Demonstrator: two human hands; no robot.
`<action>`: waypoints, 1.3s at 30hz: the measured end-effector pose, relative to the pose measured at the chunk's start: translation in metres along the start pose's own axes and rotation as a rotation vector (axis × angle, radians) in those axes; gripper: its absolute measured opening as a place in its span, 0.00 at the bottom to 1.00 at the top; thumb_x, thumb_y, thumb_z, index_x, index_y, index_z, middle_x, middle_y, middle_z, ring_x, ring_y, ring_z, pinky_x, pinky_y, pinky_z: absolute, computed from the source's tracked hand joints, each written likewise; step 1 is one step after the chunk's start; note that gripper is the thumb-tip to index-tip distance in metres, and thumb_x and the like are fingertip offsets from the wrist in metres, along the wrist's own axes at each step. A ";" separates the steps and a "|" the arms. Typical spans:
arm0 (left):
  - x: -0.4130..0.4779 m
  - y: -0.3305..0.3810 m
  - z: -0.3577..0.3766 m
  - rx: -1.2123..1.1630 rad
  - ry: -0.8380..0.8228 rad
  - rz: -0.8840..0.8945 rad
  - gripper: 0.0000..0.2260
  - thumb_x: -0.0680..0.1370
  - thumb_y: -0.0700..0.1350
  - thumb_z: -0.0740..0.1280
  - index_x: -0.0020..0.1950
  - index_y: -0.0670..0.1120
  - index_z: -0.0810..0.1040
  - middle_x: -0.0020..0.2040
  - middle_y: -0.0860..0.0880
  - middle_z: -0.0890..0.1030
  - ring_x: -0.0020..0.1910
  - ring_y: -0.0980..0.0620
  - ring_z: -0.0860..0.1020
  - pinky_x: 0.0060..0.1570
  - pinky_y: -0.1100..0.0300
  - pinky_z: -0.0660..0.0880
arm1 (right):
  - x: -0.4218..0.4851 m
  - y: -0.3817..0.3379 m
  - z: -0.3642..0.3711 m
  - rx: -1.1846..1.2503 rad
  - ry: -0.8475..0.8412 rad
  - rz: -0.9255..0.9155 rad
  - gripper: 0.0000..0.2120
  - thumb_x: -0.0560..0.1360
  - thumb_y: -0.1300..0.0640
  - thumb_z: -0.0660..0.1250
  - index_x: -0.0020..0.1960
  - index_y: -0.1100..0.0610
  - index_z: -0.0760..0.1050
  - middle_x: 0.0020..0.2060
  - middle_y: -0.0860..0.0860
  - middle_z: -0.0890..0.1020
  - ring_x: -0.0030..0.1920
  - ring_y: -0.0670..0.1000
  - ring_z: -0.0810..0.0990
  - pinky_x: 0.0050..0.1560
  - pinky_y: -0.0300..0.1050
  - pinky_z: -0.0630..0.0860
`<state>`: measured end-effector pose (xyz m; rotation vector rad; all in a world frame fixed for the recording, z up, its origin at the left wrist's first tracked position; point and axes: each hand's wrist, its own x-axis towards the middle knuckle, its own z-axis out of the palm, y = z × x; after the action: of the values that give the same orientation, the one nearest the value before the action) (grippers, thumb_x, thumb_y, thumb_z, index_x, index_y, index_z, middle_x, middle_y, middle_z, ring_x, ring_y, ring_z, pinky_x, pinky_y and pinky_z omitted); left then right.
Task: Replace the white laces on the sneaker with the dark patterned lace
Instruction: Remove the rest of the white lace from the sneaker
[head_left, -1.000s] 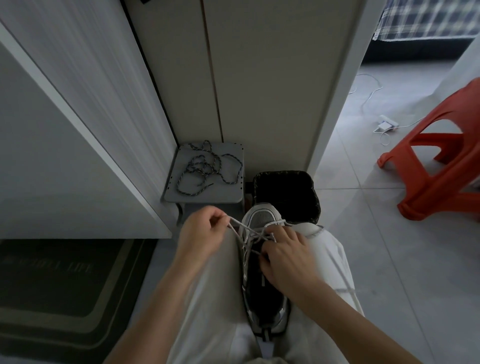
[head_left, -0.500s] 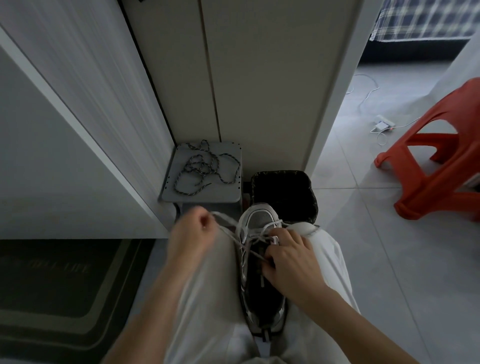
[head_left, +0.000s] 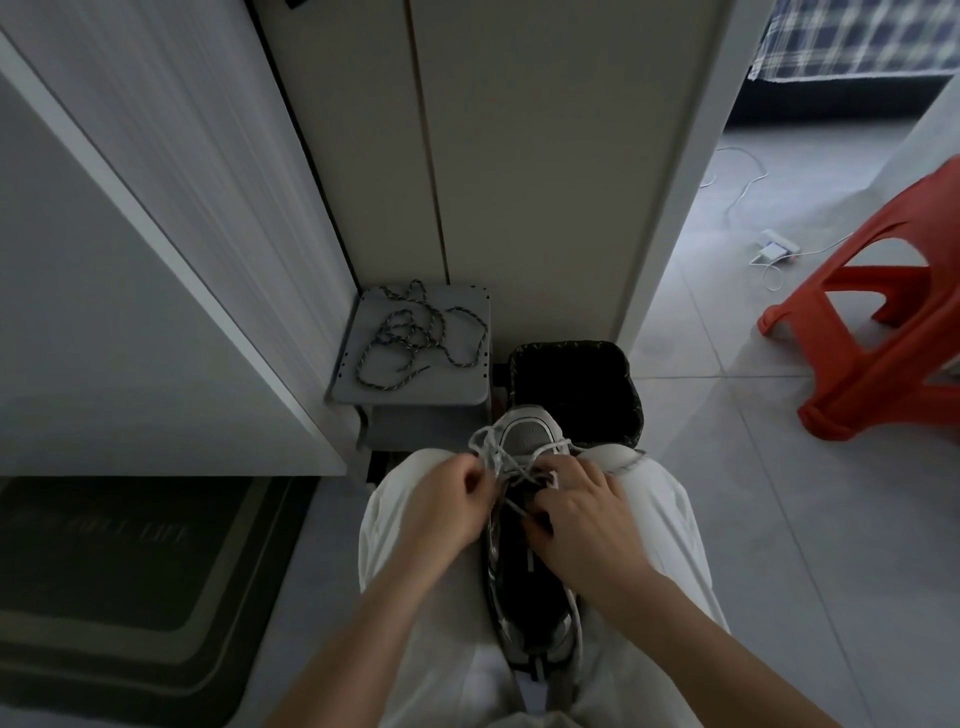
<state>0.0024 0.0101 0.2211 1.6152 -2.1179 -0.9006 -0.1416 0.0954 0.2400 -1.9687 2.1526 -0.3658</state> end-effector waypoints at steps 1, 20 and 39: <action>0.004 -0.003 -0.009 0.029 0.047 0.004 0.10 0.78 0.53 0.63 0.37 0.53 0.72 0.31 0.53 0.77 0.30 0.55 0.77 0.32 0.57 0.74 | -0.001 0.002 0.000 -0.006 -0.012 0.003 0.12 0.72 0.44 0.66 0.45 0.51 0.82 0.63 0.48 0.73 0.60 0.54 0.71 0.58 0.48 0.67; -0.004 0.008 -0.007 -0.068 0.073 -0.065 0.12 0.76 0.52 0.64 0.35 0.49 0.74 0.27 0.52 0.75 0.26 0.59 0.73 0.27 0.63 0.69 | -0.004 -0.001 -0.005 -0.050 0.054 0.003 0.08 0.64 0.49 0.75 0.36 0.53 0.81 0.54 0.51 0.80 0.51 0.57 0.78 0.48 0.51 0.75; 0.000 0.005 -0.042 0.115 -0.041 0.145 0.06 0.77 0.52 0.66 0.53 0.53 0.76 0.46 0.56 0.79 0.45 0.58 0.78 0.44 0.62 0.74 | 0.017 0.027 -0.011 0.405 -0.057 0.303 0.06 0.74 0.53 0.68 0.49 0.54 0.78 0.43 0.48 0.81 0.45 0.50 0.79 0.46 0.42 0.73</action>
<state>0.0240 -0.0011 0.2555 1.4848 -2.3197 -0.7850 -0.1721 0.0812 0.2424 -1.3977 2.0944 -0.6250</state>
